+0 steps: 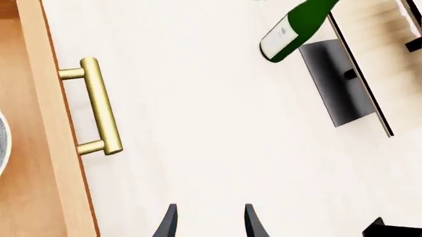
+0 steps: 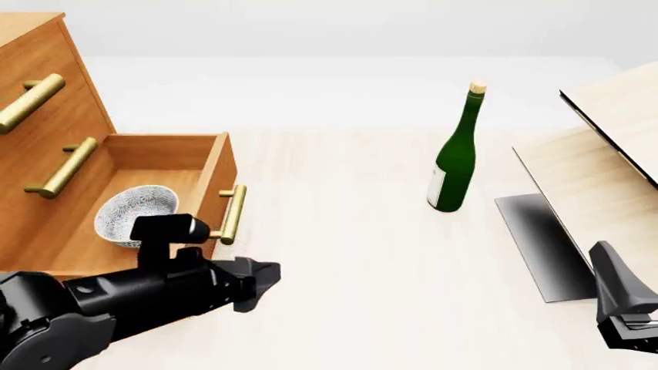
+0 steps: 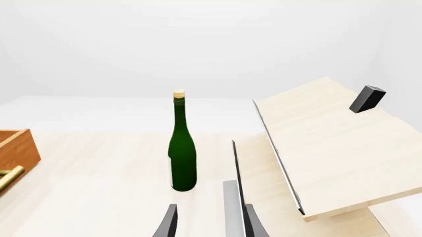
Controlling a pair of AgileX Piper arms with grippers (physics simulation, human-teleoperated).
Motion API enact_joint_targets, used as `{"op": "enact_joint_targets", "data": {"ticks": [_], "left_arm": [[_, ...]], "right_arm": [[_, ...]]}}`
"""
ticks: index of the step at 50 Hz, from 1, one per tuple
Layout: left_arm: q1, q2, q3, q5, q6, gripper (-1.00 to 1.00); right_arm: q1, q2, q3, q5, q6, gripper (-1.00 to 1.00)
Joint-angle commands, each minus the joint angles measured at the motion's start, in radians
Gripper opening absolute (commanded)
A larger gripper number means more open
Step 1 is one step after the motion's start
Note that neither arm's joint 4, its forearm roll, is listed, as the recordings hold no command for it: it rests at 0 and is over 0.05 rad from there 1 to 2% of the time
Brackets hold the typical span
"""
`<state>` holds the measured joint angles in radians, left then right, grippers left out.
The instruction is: Put the bowl in the bottom drawer of the cabinet and close it.
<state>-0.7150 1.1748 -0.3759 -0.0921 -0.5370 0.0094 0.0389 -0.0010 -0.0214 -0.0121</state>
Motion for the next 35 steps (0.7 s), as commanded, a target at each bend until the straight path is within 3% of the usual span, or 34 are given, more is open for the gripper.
{"op": "enact_joint_targets", "data": {"ticks": [1, 13, 35], "left_arm": [[0.097, 0.015, 0.127, -0.097, -0.051, 1.00], [0.273, 0.030, 0.187, -0.133, -0.023, 1.00], [0.386, 0.033, 0.214, -0.139, 0.039, 1.00]], "right_arm": [[0.000, 0.000, 0.000, 0.000, 0.000, 1.00], [0.000, 0.000, 0.000, 0.000, 0.000, 1.00], [0.000, 0.000, 0.000, 0.000, 0.000, 1.00]]}}
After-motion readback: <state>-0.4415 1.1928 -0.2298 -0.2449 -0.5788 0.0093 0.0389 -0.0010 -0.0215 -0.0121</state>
